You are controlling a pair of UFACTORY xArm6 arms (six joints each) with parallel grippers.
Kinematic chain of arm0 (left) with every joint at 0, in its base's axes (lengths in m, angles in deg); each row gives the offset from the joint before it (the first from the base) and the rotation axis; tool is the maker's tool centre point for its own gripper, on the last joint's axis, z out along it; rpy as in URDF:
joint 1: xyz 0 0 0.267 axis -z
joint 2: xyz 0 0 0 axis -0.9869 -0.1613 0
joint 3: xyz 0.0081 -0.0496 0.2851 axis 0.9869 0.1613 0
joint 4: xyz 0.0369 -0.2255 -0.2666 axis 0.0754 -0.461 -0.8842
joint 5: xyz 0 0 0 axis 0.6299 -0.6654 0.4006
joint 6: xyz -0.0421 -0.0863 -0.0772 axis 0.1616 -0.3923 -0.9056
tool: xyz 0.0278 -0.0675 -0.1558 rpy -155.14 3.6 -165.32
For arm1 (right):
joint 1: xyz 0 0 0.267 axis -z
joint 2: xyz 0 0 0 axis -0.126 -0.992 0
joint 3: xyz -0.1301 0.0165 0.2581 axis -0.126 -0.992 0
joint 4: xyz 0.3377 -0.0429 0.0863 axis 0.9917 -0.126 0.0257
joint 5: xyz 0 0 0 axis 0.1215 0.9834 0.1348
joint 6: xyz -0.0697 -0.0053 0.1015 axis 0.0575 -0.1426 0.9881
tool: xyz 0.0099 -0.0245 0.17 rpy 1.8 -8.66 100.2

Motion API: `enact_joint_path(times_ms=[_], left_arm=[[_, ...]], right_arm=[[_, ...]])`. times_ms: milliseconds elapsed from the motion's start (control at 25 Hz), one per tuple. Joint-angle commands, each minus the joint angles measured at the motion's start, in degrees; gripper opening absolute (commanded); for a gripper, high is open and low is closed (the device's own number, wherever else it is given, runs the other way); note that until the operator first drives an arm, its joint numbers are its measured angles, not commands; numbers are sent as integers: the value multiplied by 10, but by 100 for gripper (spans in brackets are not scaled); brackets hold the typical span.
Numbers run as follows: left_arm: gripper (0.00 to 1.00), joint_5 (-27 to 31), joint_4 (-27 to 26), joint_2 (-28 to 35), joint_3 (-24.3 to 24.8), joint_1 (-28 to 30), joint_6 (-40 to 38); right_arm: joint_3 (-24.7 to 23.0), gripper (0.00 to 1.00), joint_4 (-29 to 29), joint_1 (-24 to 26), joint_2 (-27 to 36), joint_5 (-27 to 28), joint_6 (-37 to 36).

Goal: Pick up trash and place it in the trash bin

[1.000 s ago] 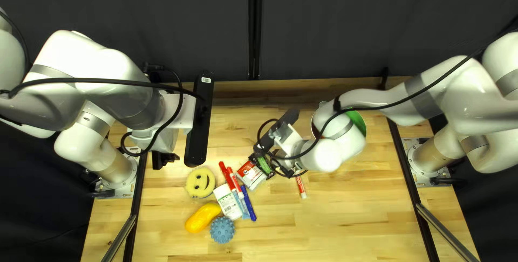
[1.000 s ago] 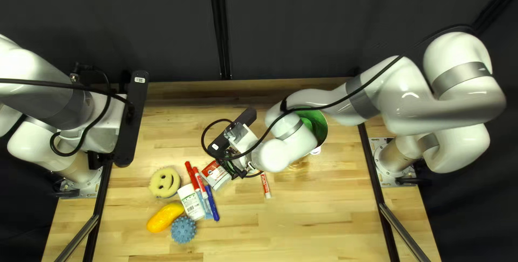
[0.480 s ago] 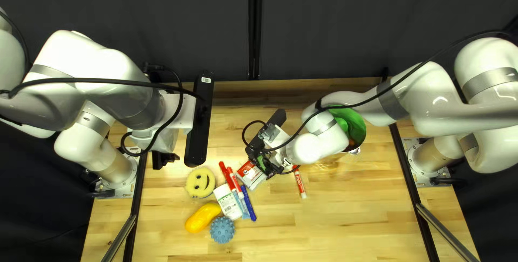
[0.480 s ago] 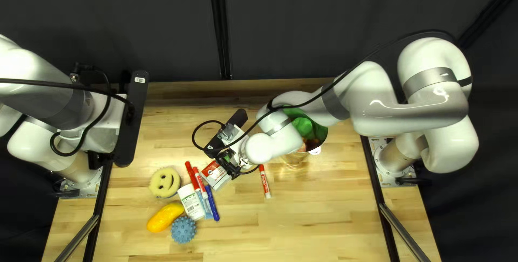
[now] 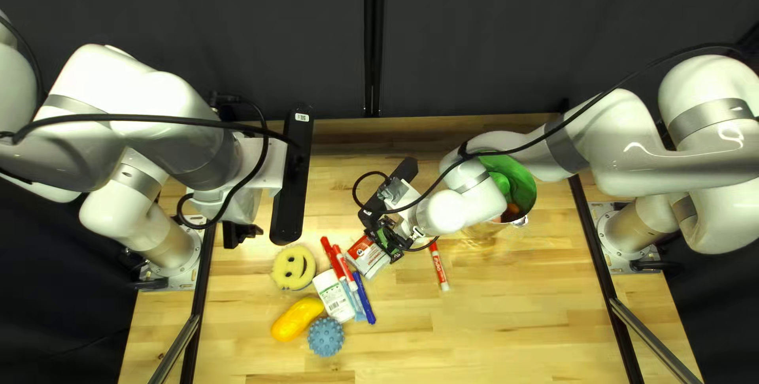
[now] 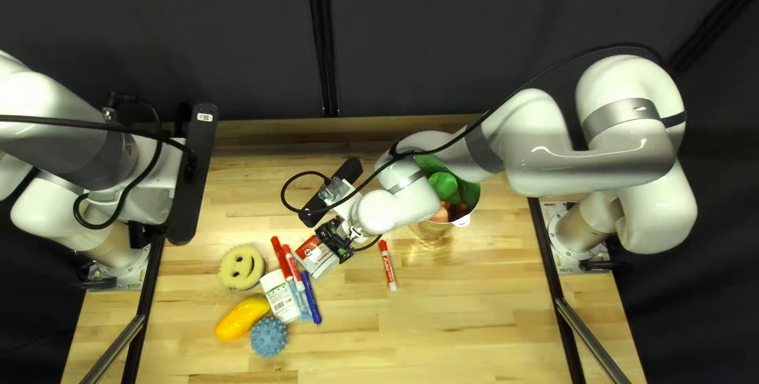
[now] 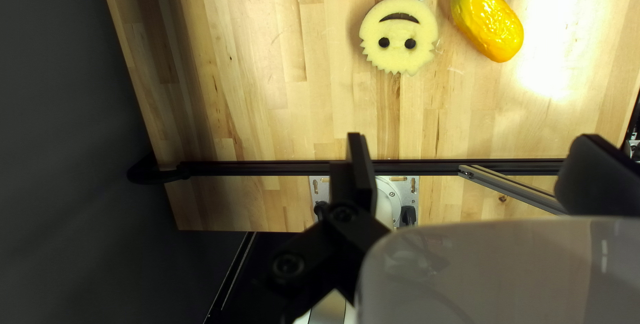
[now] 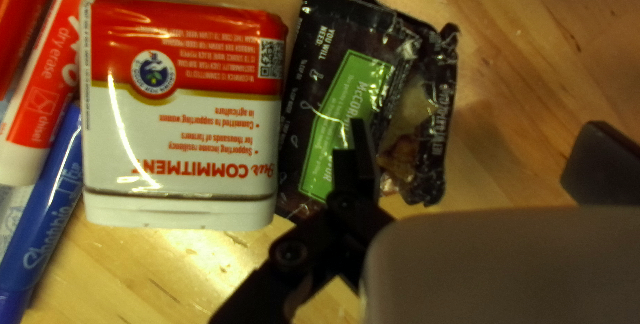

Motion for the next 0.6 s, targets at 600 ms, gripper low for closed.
enact_joint_path(times_ms=[600], left_arm=[[100, 0, 0, 0, 0, 0, 0]], right_arm=[[-40, 2, -1, -25, 99, 52, 5]])
